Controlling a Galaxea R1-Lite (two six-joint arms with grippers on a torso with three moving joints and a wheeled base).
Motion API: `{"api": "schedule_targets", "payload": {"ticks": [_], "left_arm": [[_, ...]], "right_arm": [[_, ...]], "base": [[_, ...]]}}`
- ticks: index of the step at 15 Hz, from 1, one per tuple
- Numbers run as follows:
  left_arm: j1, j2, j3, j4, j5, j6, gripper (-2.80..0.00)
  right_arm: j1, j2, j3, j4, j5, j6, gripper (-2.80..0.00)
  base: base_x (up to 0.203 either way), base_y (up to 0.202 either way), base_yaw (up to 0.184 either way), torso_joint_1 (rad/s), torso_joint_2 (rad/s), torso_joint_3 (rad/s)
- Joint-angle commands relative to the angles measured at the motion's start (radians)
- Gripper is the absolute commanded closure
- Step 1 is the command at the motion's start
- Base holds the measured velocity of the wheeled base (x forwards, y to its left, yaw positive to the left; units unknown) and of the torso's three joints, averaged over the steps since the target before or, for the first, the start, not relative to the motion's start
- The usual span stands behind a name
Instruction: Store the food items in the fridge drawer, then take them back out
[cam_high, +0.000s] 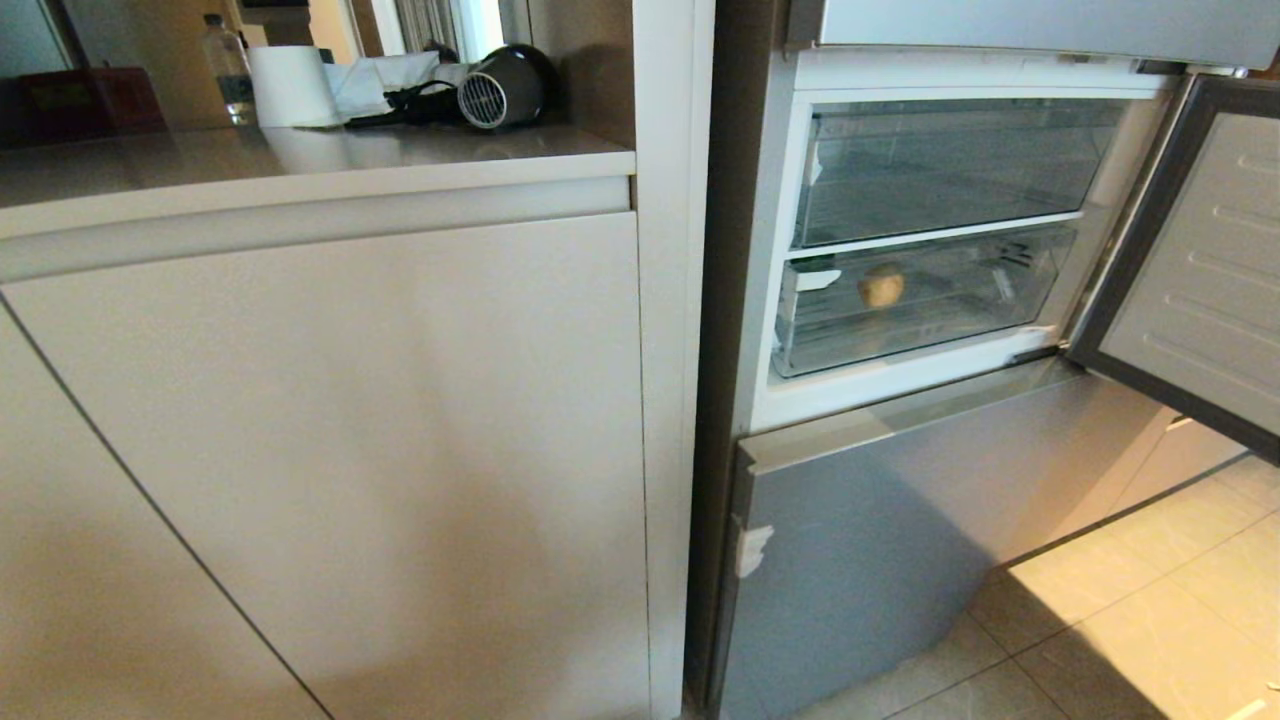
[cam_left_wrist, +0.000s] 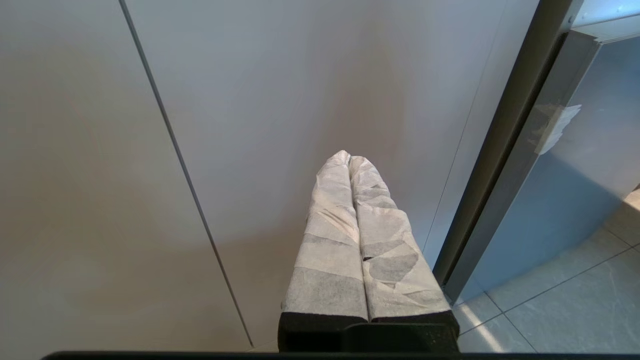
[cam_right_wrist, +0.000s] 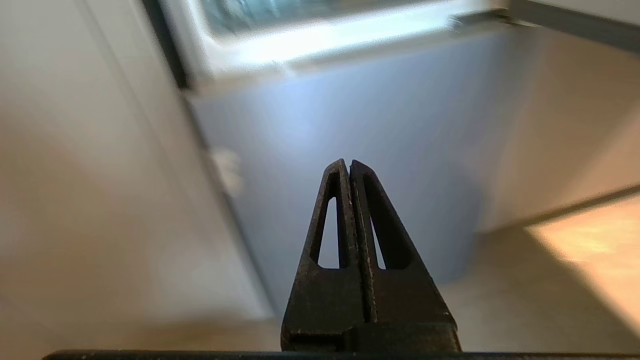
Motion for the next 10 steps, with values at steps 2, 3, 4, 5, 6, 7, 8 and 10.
{"api": "schedule_targets", "payload": {"ticks": [2, 3, 4, 5, 6, 7, 8, 10], "left_arm": [[0.0, 0.0, 0.011, -0.001, 0.0, 0.0, 0.0], [0.0, 0.0, 0.011, -0.001, 0.0, 0.0, 0.0], [0.0, 0.0, 0.011, -0.001, 0.0, 0.0, 0.0], [0.0, 0.0, 0.011, -0.001, 0.0, 0.0, 0.0], [0.0, 0.0, 0.011, -0.001, 0.0, 0.0, 0.0], [0.0, 0.0, 0.011, -0.001, 0.0, 0.0, 0.0], [0.0, 0.0, 0.011, -0.001, 0.0, 0.0, 0.0], [0.0, 0.0, 0.011, -0.001, 0.0, 0.0, 0.0]], "right_arm": [[0.023, 0.388, -0.132, -0.033, 0.059, 0.08, 0.0], [0.03, 0.524, -0.161, -0.071, 0.092, 0.093, 0.0], [0.035, 0.64, -0.185, -0.116, 0.124, 0.1, 0.0], [0.04, 0.781, -0.206, -0.18, 0.16, 0.102, 0.0], [0.043, 0.928, -0.228, -0.259, 0.199, 0.102, 0.0], [0.046, 1.059, -0.246, -0.343, 0.239, 0.099, 0.0], [0.048, 1.179, -0.265, -0.432, 0.278, 0.093, 0.0], [0.051, 1.4, -0.311, -0.585, 0.332, 0.042, -2.8]], "base": [[0.0, 0.0, 0.0, 0.0, 0.0, 0.0], [0.0, 0.0, 0.0, 0.0, 0.0, 0.0], [0.0, 0.0, 0.0, 0.0, 0.0, 0.0], [0.0, 0.0, 0.0, 0.0, 0.0, 0.0], [0.0, 0.0, 0.0, 0.0, 0.0, 0.0], [0.0, 0.0, 0.0, 0.0, 0.0, 0.0], [0.0, 0.0, 0.0, 0.0, 0.0, 0.0], [0.0, 0.0, 0.0, 0.0, 0.0, 0.0]]}}
